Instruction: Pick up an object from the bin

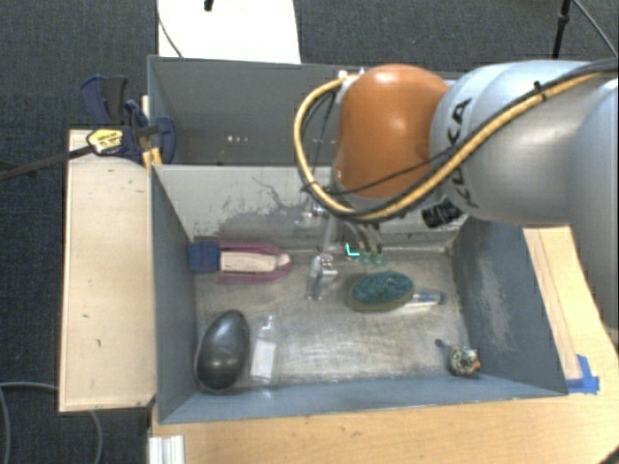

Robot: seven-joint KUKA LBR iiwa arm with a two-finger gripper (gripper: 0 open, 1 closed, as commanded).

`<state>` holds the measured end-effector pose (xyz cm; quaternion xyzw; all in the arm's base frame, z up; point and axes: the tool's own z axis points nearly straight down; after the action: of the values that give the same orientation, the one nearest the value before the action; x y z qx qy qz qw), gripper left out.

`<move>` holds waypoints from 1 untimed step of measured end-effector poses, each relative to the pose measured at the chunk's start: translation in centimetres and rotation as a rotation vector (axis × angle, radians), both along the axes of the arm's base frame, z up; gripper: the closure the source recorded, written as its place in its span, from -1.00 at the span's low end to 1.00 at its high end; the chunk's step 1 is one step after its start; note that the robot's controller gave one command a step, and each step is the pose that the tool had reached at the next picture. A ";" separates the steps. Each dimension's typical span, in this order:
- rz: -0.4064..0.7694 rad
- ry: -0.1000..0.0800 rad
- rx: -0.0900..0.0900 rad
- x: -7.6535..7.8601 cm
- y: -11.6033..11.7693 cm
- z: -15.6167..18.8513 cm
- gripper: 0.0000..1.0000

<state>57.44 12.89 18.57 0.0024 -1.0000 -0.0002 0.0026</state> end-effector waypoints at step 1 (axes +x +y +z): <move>0.063 -0.023 0.005 1.1 3.3 -8.9 -1.00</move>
Offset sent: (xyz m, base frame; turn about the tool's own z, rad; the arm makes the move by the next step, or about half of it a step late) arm 0.0062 0.0359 -0.1064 -0.0659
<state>58.50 16.22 9.71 0.0339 -0.9994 -0.0024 -0.0090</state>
